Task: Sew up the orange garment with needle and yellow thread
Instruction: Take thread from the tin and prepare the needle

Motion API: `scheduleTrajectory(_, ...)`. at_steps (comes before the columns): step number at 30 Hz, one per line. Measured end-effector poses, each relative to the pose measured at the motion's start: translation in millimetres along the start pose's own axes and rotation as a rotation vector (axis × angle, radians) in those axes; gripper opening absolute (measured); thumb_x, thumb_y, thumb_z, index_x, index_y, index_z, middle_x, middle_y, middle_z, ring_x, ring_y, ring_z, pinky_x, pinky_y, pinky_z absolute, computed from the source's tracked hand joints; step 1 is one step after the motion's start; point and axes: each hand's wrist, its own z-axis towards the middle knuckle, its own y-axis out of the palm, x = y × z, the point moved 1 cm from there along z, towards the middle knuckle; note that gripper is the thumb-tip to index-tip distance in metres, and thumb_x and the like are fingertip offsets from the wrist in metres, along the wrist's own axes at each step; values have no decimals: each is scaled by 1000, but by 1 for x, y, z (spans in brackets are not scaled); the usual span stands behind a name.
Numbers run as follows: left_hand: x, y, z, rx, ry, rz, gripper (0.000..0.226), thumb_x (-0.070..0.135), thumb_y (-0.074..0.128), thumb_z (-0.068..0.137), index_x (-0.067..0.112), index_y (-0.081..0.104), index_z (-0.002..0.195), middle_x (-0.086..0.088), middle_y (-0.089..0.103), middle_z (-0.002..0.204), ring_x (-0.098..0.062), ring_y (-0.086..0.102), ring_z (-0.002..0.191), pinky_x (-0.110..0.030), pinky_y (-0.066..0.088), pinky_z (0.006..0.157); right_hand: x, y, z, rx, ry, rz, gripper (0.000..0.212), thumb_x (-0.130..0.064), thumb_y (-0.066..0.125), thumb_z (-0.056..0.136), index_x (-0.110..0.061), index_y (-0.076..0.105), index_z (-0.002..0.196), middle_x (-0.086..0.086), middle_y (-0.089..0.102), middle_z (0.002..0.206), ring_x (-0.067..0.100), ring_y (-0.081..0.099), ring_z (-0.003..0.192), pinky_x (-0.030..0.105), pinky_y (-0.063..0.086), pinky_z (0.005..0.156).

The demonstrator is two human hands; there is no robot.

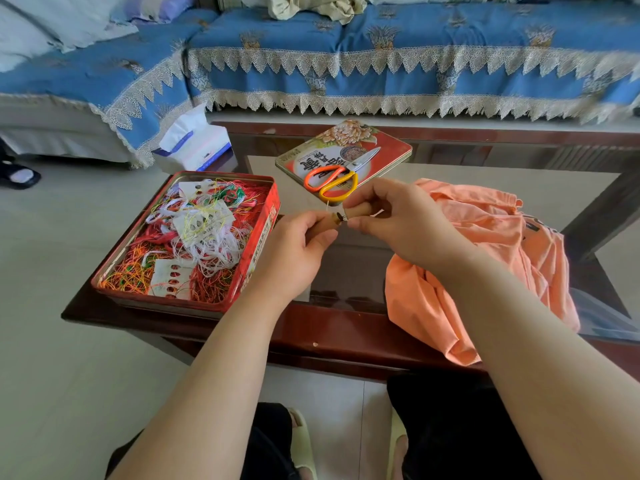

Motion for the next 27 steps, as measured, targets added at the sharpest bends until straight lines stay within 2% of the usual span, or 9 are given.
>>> scheduleTrajectory(3,0,2,0,-34,-7,-26,23,17,61,94,14,67,116,-2,66,101,-17,60,96,-18,43,77,-1,2,0,-15,-7,-21,23,-2,74,79,-15,65,95,-16,64,75,-8,59,70,6,43,73)
scheduleTrajectory(6,1,4,0,-51,-7,-34,22,17,60,94,14,67,115,-4,67,101,-18,61,95,-21,45,76,-2,3,-1,-12,-18,-63,21,-7,75,79,-16,66,97,-17,64,75,-7,58,72,6,43,73)
scheduleTrajectory(11,0,5,1,-45,4,-9,18,17,61,93,14,68,110,-5,68,96,-22,62,92,-40,50,80,1,4,-2,4,-21,-96,20,-9,72,82,-16,66,99,-13,65,79,-3,58,74,8,43,72)
scheduleTrajectory(13,-1,6,1,-42,6,-14,18,18,61,94,15,68,110,-4,69,97,-21,63,92,-42,51,82,1,5,-3,18,-34,-150,17,-13,69,85,-17,65,101,-13,65,80,-2,57,73,8,42,69)
scheduleTrajectory(17,-2,8,1,-46,-4,7,20,20,61,94,18,68,112,-1,68,100,-19,63,94,-42,52,83,2,7,-3,-13,-52,-296,6,-22,61,93,-20,62,98,-17,55,68,-4,52,61,9,35,56)
scheduleTrajectory(20,-5,9,0,-56,14,56,20,22,62,92,18,68,111,-1,68,101,-23,64,96,-46,52,83,4,10,-2,-75,10,-403,20,-35,52,98,-17,57,91,-13,52,66,4,48,59,19,33,53)
scheduleTrajectory(23,-4,9,-1,-59,49,108,21,21,63,91,16,68,112,2,66,100,-25,60,100,-48,50,85,5,12,0,-107,48,-490,38,-40,44,100,-10,57,81,-4,50,64,8,44,56,18,29,49)
scheduleTrajectory(27,0,11,-3,-61,69,159,22,18,64,92,13,68,113,12,54,90,-25,55,102,-47,46,88,6,11,0,-143,123,-454,48,-44,40,100,-6,58,77,1,51,63,12,46,56,21,32,49)
